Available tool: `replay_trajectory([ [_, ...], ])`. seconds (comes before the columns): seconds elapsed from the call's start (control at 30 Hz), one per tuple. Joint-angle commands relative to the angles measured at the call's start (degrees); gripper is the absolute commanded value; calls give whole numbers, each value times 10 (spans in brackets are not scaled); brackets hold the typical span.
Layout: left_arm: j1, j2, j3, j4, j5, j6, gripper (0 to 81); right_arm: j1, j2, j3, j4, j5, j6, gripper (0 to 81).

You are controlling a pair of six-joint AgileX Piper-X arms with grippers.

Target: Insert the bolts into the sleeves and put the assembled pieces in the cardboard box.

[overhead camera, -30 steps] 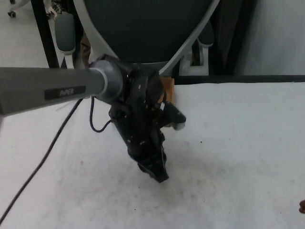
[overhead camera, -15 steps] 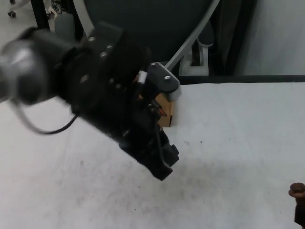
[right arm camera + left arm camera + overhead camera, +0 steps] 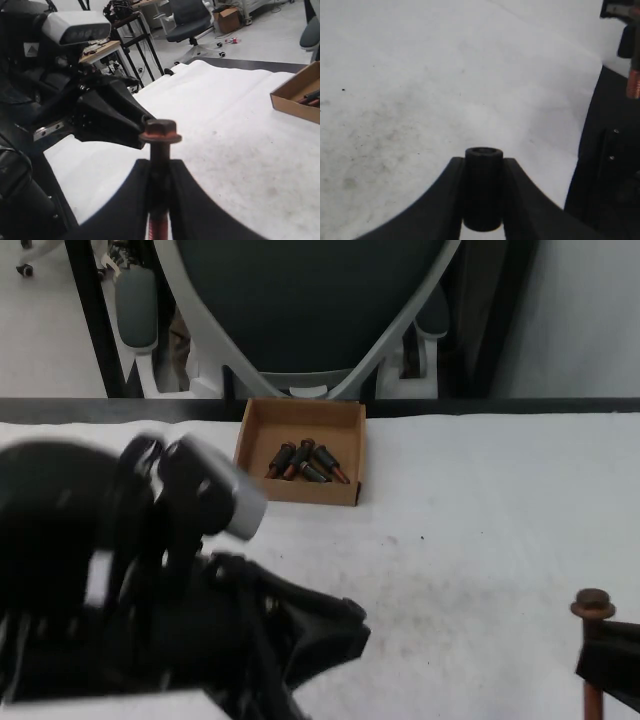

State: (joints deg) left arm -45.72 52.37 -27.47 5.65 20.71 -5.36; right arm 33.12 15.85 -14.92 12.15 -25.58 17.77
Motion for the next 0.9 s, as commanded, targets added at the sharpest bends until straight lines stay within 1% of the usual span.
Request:
replay_trajectory([
  [0.0, -17, -14, 28, -60, -37, -24, 8, -1, 39, 1, -63, -17, 23, 3],
  [0.07, -32, -17, 56, -104, -84, -24, 8, -1, 75, 1, -103, -17, 35, 3],
  [0.13, -36, -17, 80, -132, -122, -24, 8, -1, 121, 1, -152, -17, 50, 3],
  [0.23, -31, -17, 104, -163, -134, -23, 8, -1, 195, -9, -225, -19, 67, 3],
  [0.33, -20, -17, 116, -181, -138, -11, 8, 0, 278, -47, -258, -45, 65, 3],
  [0.43, 2, -17, 119, -197, -137, -2, 8, 0, 364, -100, -271, -78, 55, 3],
  [0.53, 29, -17, 119, -214, -121, -2, 8, 1, 443, -155, -271, -111, 41, 3],
  [0.6, 46, -17, 119, -229, -98, -8, 8, 4, 481, -182, -278, -123, 37, 3],
  [0.7, 68, -17, 119, -251, -47, -41, 8, 15, 517, -207, -291, -125, 37, 3],
  [0.87, 74, -17, 119, -265, 9, -69, 8, 27, 543, -226, -296, -125, 37, 3],
])
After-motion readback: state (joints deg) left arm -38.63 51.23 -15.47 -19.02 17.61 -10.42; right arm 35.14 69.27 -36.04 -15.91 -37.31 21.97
